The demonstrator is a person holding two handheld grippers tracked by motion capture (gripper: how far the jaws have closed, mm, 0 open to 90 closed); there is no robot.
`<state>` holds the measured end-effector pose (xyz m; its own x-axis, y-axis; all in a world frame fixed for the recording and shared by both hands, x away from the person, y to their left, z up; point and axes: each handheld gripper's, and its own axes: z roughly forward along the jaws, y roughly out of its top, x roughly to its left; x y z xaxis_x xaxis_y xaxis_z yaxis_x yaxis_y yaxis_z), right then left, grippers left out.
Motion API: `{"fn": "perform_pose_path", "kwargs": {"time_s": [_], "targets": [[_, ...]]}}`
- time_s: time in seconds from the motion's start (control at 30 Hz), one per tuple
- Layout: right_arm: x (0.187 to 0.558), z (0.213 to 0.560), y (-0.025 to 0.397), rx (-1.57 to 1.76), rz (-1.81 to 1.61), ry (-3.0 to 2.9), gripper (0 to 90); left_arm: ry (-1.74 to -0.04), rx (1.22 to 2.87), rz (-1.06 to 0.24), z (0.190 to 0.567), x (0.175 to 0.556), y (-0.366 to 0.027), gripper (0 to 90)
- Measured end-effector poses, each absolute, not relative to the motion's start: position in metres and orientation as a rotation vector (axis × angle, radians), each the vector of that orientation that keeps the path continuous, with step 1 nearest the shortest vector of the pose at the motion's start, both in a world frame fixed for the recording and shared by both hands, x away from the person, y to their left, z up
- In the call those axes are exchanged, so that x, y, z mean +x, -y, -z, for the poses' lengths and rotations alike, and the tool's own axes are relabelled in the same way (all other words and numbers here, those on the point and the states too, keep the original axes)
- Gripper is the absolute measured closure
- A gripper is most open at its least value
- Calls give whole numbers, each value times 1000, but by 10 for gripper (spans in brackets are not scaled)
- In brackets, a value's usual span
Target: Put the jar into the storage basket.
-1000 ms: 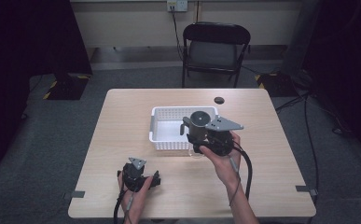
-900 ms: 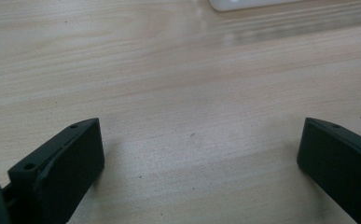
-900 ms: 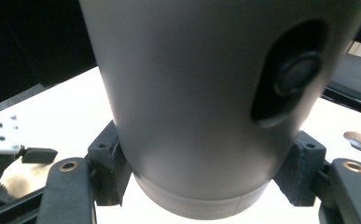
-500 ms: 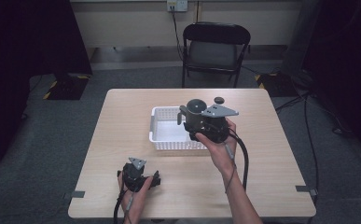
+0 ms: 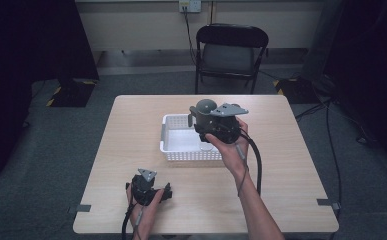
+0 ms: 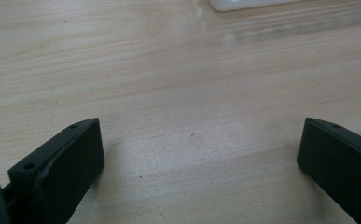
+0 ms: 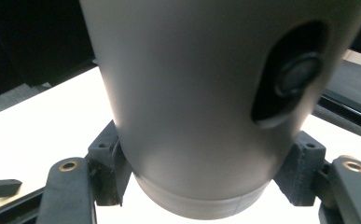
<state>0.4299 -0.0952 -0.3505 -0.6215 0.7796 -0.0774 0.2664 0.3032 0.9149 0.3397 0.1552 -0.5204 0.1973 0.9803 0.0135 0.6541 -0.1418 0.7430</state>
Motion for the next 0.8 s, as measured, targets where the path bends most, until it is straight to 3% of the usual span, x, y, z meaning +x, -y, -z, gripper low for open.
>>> {"fn": "perform_pose_path", "kwargs": {"time_s": [0.8], "targets": [[482, 374, 88, 985, -1283, -2034, 316, -1523, 1871, -693, 520, 340, -155, 0]]}}
